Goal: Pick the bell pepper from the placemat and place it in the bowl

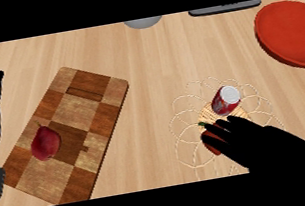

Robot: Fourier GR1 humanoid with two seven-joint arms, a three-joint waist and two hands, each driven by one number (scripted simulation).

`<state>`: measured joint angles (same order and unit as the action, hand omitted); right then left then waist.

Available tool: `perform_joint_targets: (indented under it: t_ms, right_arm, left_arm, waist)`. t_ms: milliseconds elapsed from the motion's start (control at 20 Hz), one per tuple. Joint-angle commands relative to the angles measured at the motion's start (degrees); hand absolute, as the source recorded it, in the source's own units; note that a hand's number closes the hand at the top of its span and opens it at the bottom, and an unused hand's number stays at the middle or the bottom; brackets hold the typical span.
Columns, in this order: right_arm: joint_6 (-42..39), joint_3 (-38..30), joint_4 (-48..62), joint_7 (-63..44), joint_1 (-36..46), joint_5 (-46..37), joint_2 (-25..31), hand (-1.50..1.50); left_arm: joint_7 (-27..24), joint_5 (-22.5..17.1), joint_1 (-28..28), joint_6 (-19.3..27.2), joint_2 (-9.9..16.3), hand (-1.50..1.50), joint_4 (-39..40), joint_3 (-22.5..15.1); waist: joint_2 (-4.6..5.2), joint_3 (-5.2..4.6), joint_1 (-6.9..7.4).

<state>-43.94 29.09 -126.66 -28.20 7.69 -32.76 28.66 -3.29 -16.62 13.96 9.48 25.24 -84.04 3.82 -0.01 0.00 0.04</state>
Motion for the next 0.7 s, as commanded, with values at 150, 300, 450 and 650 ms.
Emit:
perform_joint_targets:
  t_ms: [150, 300, 450, 650]
  right_arm:
    - [5.2, 0.2, 8.5, 8.6, -1.9, -8.5, -2.0, -1.5]
    - [8.7, 3.5, 11.4, 10.0, -3.4, -13.8, -3.3, -1.5]
    - [5.1, -3.0, 11.5, 14.7, -2.5, -11.4, -1.5, -1.5]
    - [9.5, -2.8, 20.1, 21.7, -0.6, -14.3, -2.9, -1.5]
  left_arm:
    - [-0.5, 0.5, 1.1, -3.8, -0.4, 0.0, 3.0, 3.1]
    - [-2.7, 2.8, -1.6, -2.6, -3.8, 0.0, 1.0, 1.0]
    - [3.0, 2.4, 2.1, -3.4, -1.4, 0.0, -0.2, 4.0]
    - [2.7, 4.2, 0.3, -2.6, -2.8, 0.0, -2.6, 3.7]
  waist:
    - [0.05, 0.01, -0.16]
    - [0.01, 0.01, -0.06]
    - [0.0, 0.01, -0.16]
    - [0.01, 0.02, 0.06]
